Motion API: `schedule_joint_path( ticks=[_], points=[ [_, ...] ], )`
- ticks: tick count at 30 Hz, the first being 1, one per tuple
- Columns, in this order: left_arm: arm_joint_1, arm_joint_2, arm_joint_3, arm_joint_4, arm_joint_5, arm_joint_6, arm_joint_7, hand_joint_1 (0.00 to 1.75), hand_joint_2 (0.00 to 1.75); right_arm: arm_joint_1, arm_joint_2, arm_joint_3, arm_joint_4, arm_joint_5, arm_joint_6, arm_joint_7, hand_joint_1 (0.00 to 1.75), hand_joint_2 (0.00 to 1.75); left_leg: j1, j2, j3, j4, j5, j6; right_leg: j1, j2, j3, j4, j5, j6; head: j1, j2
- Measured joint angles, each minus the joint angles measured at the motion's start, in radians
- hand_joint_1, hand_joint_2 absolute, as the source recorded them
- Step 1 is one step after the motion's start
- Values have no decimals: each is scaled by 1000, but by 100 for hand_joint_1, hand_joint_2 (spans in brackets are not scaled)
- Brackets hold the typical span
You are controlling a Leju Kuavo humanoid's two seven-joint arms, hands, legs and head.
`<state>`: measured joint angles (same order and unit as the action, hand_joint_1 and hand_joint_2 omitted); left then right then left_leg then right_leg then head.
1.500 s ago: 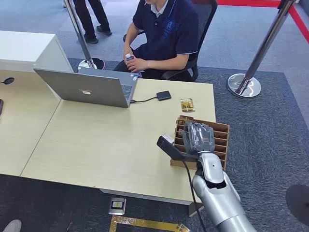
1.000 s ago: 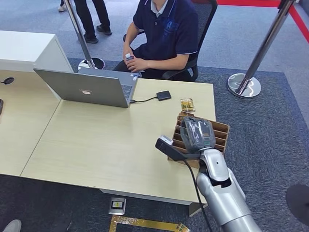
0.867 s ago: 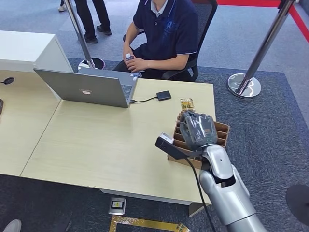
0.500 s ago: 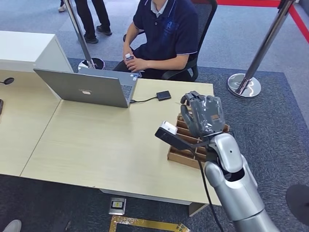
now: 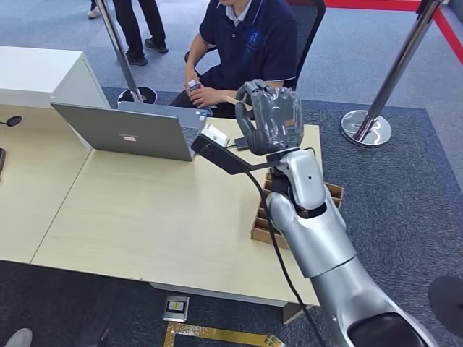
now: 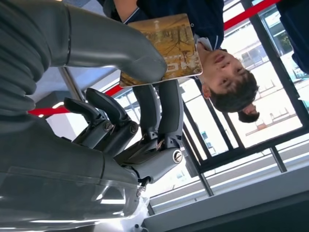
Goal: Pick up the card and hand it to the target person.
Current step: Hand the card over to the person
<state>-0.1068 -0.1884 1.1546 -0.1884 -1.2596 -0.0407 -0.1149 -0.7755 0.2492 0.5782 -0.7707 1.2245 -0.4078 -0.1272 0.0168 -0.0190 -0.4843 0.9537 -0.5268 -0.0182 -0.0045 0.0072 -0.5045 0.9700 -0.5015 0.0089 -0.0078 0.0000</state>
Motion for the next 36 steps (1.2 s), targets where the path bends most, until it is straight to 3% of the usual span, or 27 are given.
schedule_joint_path(
  ticks=[6,12,36],
  points=[
    [-1,0,-3,0,-4,0,3,0,0,-82,50,-21,165,3,-47,19,175,175,0,0,0,0,0,0,0,0,0,0,0,0,0,0],
    [0,0,-5,0,-3,1,3,0,0,-110,64,-37,251,0,-63,19,175,175,0,0,0,0,0,0,0,0,0,0,0,0,0,0],
    [5,1,-4,0,13,4,-1,0,0,-117,83,-50,337,24,-58,20,175,175,0,0,0,0,0,0,0,0,0,0,0,0,0,0]
  ],
)
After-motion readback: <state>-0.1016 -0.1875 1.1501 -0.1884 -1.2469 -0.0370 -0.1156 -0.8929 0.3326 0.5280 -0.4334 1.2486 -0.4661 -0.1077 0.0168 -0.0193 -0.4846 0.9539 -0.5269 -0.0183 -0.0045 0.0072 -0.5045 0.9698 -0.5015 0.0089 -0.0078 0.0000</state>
